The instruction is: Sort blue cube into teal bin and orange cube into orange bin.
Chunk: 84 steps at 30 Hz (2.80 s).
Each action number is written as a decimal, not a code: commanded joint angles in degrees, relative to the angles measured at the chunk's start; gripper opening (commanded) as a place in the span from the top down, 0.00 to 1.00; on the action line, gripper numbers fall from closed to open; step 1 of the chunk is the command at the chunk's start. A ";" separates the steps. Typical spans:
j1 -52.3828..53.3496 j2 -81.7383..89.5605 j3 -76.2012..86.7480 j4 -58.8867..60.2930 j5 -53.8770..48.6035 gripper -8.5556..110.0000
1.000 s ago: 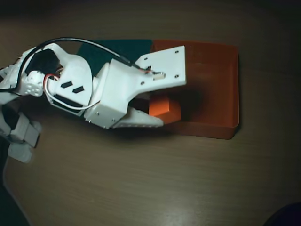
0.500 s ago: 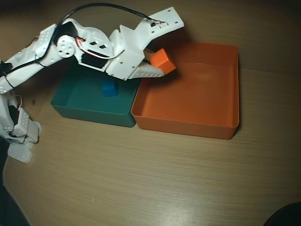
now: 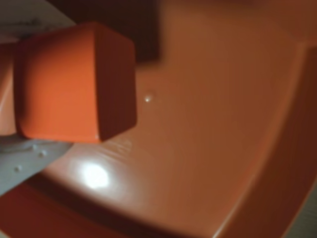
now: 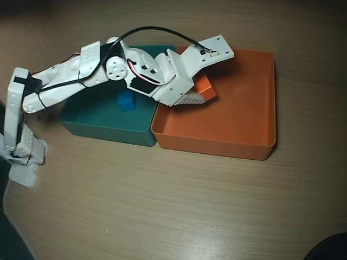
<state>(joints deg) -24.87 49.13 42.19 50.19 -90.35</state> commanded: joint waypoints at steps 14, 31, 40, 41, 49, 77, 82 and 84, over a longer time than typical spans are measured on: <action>0.62 1.85 -5.45 -1.05 -0.53 0.58; 0.53 2.72 -5.71 -1.05 -0.53 0.74; -0.09 2.81 -5.36 -1.05 -0.44 0.97; -0.09 2.90 -5.36 -1.05 -0.44 0.98; 0.88 13.62 0.97 -0.09 -0.44 0.97; 25.84 111.88 105.12 -0.97 -0.53 0.97; 26.72 124.80 121.11 -0.18 -0.53 0.97; 26.72 129.37 127.00 -0.18 -0.53 0.97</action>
<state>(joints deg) 1.41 173.06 164.79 50.19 -90.79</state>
